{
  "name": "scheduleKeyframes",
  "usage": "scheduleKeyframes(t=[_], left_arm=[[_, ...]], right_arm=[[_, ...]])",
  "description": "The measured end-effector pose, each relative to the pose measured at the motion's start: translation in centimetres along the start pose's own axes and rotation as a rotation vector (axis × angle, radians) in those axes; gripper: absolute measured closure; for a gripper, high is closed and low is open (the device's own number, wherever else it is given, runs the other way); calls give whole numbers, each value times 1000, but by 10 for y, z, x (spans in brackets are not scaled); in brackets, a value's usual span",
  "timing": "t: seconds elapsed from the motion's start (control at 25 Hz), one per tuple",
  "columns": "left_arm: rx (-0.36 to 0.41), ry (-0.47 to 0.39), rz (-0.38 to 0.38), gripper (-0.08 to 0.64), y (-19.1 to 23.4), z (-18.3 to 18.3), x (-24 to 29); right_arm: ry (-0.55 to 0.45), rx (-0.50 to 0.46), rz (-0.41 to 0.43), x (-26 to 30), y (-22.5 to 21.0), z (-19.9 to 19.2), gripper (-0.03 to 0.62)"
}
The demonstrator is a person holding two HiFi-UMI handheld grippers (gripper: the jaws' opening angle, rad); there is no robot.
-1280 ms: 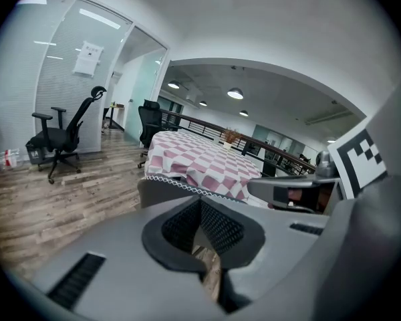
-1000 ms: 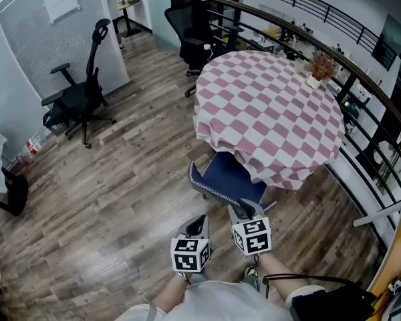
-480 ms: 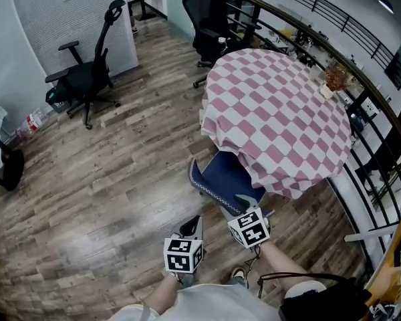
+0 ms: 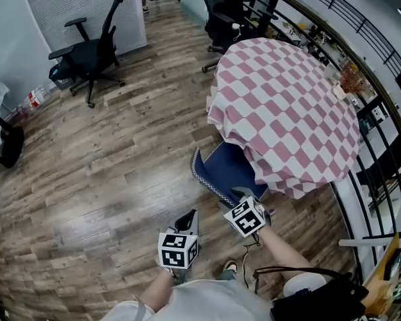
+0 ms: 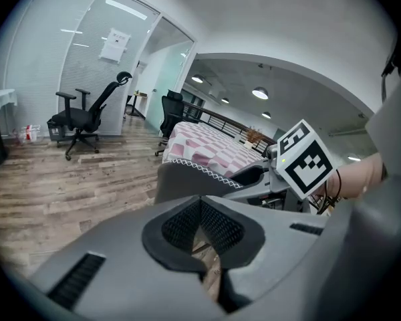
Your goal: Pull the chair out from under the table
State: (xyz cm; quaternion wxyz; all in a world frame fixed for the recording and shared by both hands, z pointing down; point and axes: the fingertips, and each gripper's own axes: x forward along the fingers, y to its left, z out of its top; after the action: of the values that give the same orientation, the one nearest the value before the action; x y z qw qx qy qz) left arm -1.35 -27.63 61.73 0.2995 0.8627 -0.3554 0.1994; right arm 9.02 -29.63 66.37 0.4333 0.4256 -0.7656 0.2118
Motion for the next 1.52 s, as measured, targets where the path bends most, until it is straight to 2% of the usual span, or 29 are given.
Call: scheduleKeyframes(t=[0.12, 0.32, 0.52, 0.92, 1.12, 1.52], left_arm=[[-12, 0, 17, 556, 7, -2, 0], [-30, 2, 37, 557, 12, -3, 3], [-37, 2, 47, 556, 18, -2, 4], [-52, -12, 68, 556, 22, -5, -2], [-50, -21, 78, 557, 23, -5, -12], [-78, -17, 97, 556, 25, -23, -31]], right_arm=[[29, 7, 18, 11, -3, -6, 390], [99, 73, 74, 20, -4, -13, 391], [122, 111, 103, 20, 0, -14, 394], [130, 69, 109, 22, 2, -15, 464], [137, 77, 124, 21, 4, -16, 476], [140, 63, 97, 21, 2, -15, 494]])
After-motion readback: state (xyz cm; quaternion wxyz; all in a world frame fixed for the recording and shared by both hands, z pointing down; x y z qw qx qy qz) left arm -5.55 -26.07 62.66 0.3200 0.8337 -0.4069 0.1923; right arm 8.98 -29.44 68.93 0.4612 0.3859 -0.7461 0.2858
